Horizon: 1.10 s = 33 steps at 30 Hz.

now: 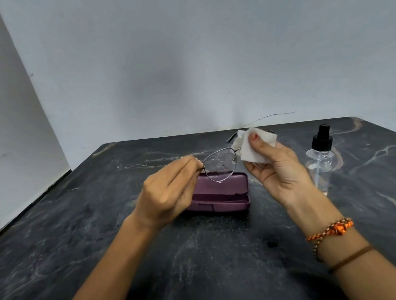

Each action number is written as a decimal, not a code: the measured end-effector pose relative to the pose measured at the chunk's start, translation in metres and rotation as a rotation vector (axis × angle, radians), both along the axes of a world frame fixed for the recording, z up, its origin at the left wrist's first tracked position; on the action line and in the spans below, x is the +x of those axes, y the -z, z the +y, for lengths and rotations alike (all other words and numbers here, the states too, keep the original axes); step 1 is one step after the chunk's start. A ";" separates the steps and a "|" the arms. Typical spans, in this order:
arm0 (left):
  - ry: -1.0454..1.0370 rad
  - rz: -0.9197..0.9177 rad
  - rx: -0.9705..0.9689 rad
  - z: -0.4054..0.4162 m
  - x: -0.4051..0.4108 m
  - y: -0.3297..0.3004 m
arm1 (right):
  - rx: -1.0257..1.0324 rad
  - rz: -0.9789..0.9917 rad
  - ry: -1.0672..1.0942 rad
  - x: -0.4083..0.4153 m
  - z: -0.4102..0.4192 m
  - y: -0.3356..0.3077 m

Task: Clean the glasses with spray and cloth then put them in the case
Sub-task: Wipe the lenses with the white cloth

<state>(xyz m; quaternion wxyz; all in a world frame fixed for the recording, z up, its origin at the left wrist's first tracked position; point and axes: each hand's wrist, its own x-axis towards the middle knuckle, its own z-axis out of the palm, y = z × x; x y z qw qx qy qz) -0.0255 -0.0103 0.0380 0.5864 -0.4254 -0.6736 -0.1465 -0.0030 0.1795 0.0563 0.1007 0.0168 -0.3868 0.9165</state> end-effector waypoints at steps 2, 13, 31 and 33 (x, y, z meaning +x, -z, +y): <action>-0.003 -0.024 0.036 -0.002 -0.001 -0.001 | 0.045 0.009 -0.035 -0.002 0.001 0.001; -0.031 -0.063 0.118 -0.010 -0.005 -0.006 | 0.206 0.023 0.042 -0.001 0.012 -0.003; 0.032 -0.066 0.163 -0.006 -0.002 -0.005 | 0.240 0.042 -0.007 -0.003 0.010 0.000; 0.037 -0.084 0.196 -0.008 -0.002 -0.007 | 0.308 0.047 0.002 -0.002 0.014 -0.001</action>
